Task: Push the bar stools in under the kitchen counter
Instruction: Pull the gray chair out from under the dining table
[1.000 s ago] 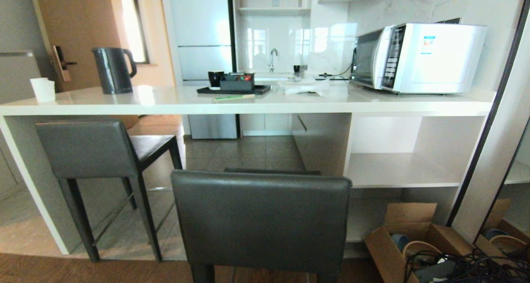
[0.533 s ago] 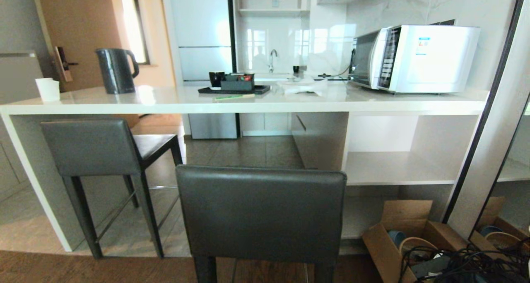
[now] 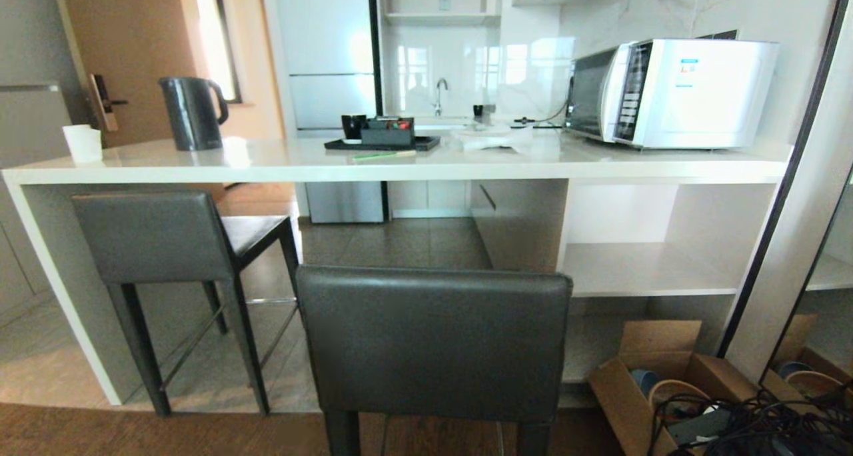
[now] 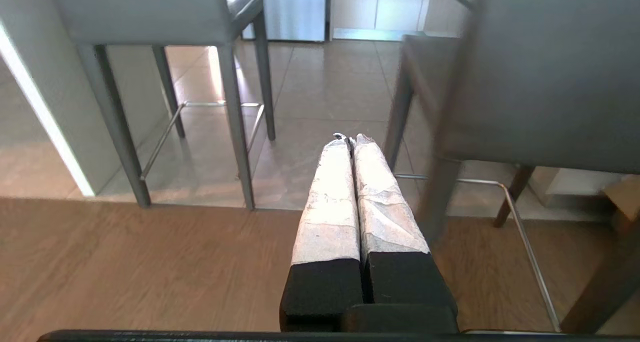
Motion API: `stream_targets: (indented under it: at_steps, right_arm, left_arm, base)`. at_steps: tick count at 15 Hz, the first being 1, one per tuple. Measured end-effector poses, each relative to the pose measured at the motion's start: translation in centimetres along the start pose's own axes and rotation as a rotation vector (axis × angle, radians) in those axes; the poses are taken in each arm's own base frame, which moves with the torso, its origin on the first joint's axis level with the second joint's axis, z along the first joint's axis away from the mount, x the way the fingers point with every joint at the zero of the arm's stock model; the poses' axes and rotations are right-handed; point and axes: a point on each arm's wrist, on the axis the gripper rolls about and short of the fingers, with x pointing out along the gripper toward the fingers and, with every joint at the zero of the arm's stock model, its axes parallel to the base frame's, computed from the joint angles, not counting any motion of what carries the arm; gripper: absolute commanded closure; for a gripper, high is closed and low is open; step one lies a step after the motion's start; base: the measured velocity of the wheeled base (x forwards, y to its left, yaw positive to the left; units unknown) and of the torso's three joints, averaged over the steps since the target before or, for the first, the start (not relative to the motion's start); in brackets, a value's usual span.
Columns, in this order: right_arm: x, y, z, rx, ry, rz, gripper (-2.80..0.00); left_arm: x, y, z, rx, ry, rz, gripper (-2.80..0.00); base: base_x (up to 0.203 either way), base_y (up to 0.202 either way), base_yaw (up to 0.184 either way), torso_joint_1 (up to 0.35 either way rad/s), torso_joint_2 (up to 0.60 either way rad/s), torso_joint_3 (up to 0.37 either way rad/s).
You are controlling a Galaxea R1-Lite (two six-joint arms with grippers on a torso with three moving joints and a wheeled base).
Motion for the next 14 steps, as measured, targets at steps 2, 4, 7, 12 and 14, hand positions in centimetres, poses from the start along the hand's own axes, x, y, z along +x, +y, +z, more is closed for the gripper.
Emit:
stream_targets:
  at_steps: [2, 4, 7, 12, 14]
  right_arm:
    - [0.0, 0.0, 0.0, 0.0, 0.0, 0.0, 0.0]
    - [0.0, 0.0, 0.0, 0.0, 0.0, 0.001, 0.0]
    - [0.0, 0.0, 0.0, 0.0, 0.0, 0.0, 0.0]
    - [0.0, 0.0, 0.0, 0.004, 0.0, -0.001, 0.0]
    - [0.0, 0.0, 0.0, 0.006, 0.0, -0.002, 0.0]
  left_arm:
    - [0.0, 0.0, 0.0, 0.0, 0.0, 0.0, 0.0]
    - [0.0, 0.0, -0.01, 0.0, 0.001, 0.0, 0.0]
    - [0.0, 0.0, -0.01, 0.001, 0.001, -0.001, 0.0]
    - [0.0, 0.0, 0.0, 0.002, 0.0, -0.001, 0.0]
    - [0.0, 0.0, -0.01, 0.001, 0.001, -0.001, 0.0]
  base:
    - [0.0, 0.201, 0.0, 0.007, 0.0, 0.004]
    - [0.0, 0.198, -0.003, 0.002, 0.0, 0.004]
    - [0.0, 0.196, -0.002, 0.0, 0.0, 0.0]
    - [0.0, 0.196, -0.002, 0.004, 0.0, 0.004]
    - [0.0, 0.195, -0.001, 0.002, 0.0, 0.006]
